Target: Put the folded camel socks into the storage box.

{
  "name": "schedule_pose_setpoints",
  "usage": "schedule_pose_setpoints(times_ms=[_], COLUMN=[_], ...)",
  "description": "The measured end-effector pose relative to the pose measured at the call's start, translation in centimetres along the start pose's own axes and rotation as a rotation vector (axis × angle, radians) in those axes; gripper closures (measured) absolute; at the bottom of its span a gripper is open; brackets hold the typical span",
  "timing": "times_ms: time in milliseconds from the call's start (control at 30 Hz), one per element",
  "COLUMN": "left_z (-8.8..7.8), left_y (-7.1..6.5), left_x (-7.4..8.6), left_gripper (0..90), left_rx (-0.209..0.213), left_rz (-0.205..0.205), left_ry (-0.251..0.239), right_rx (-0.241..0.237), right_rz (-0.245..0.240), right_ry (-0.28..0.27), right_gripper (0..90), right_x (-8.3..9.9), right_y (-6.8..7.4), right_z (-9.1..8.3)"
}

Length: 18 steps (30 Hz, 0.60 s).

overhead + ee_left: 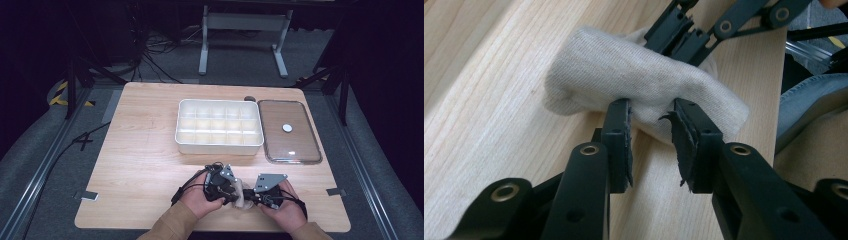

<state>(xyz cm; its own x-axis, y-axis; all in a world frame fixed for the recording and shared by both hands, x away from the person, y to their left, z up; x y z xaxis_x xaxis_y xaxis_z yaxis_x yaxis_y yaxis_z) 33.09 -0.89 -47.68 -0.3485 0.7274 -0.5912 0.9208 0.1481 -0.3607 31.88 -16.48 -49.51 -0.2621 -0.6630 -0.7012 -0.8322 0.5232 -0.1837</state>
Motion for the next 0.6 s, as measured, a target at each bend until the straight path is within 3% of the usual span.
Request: schedule_pose_setpoints(times_ms=[200, 400, 600], left_z=[-0.3, -0.5, -1.0], left_y=[-0.2, -0.2, -0.1], left_x=[0.0, 0.1, 0.3], left_gripper=[63.8, 62.3, 60.9], left_rx=[-0.001, -0.008, -0.016], left_rz=[0.030, 0.026, 0.020], left_ry=[-0.013, -0.015, -0.028], right_rx=[-0.035, -0.033, -0.030], right_rz=[0.059, 0.065, 0.090], right_ry=[-0.032, -0.045, -0.059], right_gripper=[84.6, 82.1, 78.0], right_x=[-0.1, -0.1, -0.3], right_y=[0.4, 0.5, -0.1], right_z=[0.4, 0.4, -0.9])
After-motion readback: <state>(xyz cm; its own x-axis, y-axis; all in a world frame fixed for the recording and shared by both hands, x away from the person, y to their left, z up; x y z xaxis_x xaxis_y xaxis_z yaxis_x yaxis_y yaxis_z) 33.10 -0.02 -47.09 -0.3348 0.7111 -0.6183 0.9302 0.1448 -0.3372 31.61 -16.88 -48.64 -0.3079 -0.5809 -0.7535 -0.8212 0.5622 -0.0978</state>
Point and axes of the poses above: each handheld gripper's, and its own axes: z roughly forward along the jaws, x roughly out of its underside, y roughly to its left, the point moved 4 cm from there along z, roughly forward along the jaws, and after that the axes turned 13 degrees about x, right-handed, at the moved point
